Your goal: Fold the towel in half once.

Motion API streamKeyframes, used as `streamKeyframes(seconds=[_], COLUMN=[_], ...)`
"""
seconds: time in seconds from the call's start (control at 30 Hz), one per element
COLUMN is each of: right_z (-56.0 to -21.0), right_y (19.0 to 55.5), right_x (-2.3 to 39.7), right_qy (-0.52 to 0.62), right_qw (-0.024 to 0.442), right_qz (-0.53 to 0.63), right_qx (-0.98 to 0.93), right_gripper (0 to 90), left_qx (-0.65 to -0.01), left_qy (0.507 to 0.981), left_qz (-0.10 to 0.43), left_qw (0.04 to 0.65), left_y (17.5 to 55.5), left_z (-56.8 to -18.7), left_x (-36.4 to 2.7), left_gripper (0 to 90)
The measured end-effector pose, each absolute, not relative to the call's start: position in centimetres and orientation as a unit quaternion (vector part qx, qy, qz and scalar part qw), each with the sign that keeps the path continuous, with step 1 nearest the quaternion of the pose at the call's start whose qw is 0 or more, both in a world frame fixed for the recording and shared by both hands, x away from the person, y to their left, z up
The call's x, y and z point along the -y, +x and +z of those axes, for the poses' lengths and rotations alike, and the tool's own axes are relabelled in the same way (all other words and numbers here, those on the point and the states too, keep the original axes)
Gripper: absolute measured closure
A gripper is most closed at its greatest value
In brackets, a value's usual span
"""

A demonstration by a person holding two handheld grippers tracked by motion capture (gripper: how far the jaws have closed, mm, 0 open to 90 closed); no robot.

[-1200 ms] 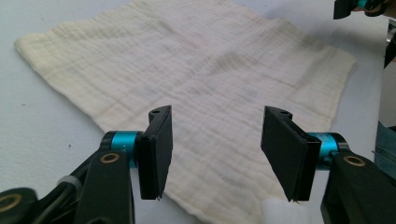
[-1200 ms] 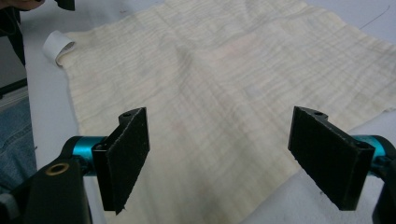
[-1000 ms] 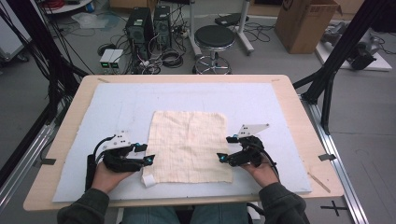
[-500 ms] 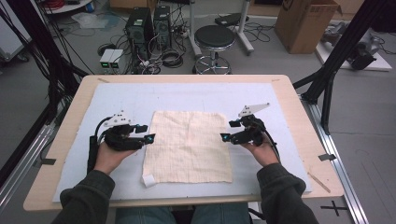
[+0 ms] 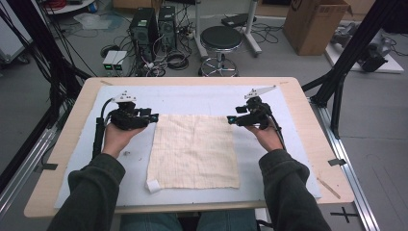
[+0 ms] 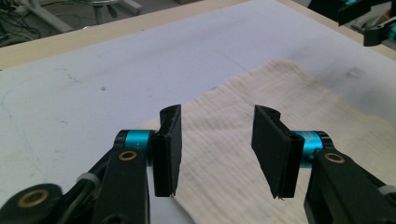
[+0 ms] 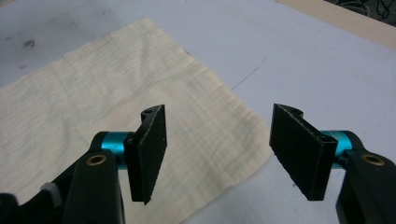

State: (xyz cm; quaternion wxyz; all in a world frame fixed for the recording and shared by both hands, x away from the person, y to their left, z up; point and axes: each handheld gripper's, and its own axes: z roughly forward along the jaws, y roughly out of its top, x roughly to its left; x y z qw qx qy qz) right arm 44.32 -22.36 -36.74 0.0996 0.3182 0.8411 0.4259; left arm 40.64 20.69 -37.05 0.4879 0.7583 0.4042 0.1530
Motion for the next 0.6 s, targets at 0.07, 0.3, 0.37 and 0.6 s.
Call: streamKeyframes(seconds=[0.07, 0.3, 0.37, 0.6], right_z=[-37.1, -38.6, -39.0, -40.5], right_y=[44.7, 46.1, 46.5, 47.4], right_x=[22.3, 22.2, 22.1, 22.0], right_qy=[0.323, 0.347, 0.35, 0.368], right_qw=[0.101, 0.1, 0.1, 0.091], right_qz=[0.422, 0.411, 0.405, 0.387], right_qx=[-0.841, -0.837, -0.839, -0.841], right_gripper=[36.8, 44.7, 47.2, 56.2], left_qx=[-0.431, -0.451, -0.453, -0.48], left_qy=[0.741, 0.746, 0.752, 0.753], left_qz=[0.151, 0.149, 0.154, 0.165], left_qw=[0.492, 0.467, 0.453, 0.418], left_y=[41.3, 43.2, 43.6, 44.7], left_z=[-37.6, -40.0, -40.7, -42.7], left_x=[-20.8, -19.7, -19.1, -18.4], left_gripper=[52.2, 54.1, 55.4, 64.6])
